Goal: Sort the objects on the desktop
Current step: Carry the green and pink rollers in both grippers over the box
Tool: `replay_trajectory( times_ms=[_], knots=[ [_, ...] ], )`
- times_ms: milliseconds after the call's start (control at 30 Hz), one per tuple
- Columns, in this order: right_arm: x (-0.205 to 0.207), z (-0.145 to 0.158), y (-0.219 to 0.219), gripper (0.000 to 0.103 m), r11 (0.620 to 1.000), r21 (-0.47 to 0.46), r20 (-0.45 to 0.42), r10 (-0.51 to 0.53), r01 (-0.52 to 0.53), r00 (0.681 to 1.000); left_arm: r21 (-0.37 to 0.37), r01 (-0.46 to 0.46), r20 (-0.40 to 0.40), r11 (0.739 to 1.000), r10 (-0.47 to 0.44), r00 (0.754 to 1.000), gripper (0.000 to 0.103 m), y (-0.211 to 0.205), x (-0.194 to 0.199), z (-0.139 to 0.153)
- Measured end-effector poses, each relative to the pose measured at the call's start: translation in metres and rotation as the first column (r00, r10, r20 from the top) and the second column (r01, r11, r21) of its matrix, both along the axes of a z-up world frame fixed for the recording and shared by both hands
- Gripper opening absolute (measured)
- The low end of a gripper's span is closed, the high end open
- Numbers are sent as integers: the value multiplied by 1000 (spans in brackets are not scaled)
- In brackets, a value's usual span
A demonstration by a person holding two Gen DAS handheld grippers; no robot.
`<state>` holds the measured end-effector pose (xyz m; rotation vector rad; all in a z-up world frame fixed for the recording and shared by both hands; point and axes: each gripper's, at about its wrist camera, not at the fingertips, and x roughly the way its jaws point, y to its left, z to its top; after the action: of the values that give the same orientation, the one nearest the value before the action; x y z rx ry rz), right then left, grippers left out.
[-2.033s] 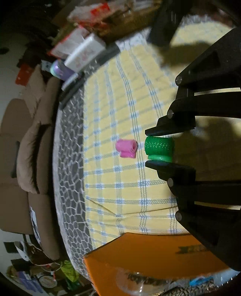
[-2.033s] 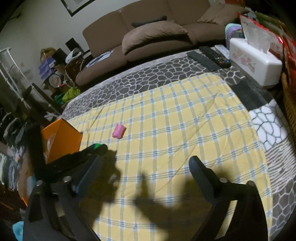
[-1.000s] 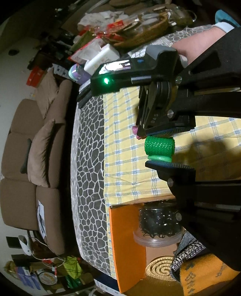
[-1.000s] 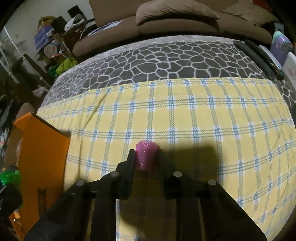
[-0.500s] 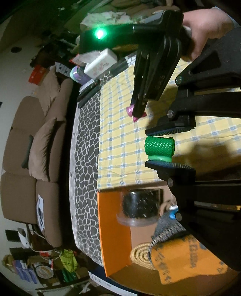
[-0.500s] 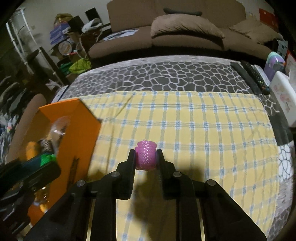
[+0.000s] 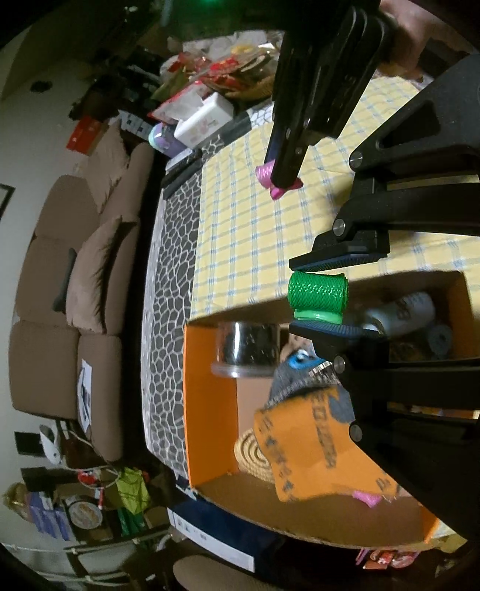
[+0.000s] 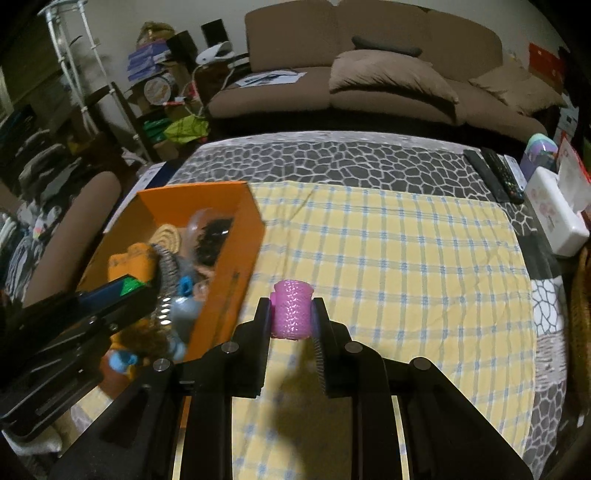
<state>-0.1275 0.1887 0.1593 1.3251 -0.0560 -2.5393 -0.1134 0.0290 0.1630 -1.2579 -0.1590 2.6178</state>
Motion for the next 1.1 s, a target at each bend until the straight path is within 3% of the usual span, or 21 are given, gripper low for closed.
replay_trajectory(
  times_ms=[400,800,1100],
  knots=[
    [36,21,-63,20,996,9,-21,86,-86,996,-26,-71,4,997,71,997,25,-56,29,3],
    [42,14,-127,20,988,-7,-11,155,-155,988,-60,-151,20,987,152,988,25,-125,37,-2],
    [40,-5,-174,20,979,-25,23,201,-201,979,-83,-171,50,982,176,983,25,-166,38,-22]
  ],
)
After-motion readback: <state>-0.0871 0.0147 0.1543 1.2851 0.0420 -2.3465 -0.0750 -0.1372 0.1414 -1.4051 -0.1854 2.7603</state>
